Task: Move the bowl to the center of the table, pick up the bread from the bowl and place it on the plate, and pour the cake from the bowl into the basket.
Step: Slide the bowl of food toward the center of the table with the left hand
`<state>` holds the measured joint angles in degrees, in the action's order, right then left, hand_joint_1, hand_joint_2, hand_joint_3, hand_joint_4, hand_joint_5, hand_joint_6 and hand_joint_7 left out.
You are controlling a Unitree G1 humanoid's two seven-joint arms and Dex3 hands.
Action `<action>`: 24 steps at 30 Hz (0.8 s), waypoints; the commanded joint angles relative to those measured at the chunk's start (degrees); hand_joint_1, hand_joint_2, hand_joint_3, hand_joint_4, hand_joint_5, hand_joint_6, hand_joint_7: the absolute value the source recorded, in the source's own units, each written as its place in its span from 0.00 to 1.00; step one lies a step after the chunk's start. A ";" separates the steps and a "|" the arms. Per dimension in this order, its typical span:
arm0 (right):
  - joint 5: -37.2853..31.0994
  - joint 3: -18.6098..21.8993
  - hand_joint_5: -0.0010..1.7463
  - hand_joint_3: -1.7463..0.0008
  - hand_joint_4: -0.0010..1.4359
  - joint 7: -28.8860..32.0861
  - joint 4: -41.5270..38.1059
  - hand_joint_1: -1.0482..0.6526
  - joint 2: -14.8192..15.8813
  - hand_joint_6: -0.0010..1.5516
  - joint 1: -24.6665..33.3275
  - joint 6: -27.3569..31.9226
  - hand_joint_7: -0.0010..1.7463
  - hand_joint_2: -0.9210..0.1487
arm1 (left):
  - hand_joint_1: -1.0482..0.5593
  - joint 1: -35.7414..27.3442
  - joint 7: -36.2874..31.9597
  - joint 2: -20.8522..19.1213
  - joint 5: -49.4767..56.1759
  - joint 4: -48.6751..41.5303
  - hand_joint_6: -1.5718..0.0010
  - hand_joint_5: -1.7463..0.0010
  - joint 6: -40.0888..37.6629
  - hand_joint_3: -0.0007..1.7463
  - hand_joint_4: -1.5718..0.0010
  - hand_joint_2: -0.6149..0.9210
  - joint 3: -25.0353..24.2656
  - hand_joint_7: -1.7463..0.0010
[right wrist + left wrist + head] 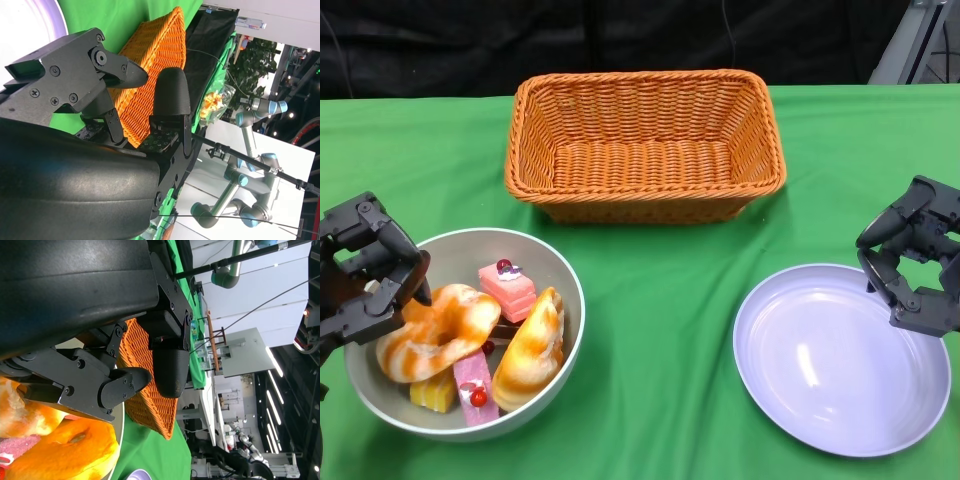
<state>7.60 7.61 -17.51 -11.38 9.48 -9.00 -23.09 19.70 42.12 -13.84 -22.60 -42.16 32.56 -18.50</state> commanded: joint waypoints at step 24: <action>0.37 0.39 0.96 0.49 0.49 -0.18 -0.97 0.55 0.73 0.42 -0.60 -1.11 0.77 0.33 | 0.62 0.57 0.03 -1.12 -0.05 -0.89 0.56 0.00 1.02 0.46 0.55 0.89 -0.35 0.18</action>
<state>7.59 7.61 -18.02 -12.53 9.48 -9.29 -23.71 19.72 42.12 -13.84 -22.57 -42.97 33.11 -18.49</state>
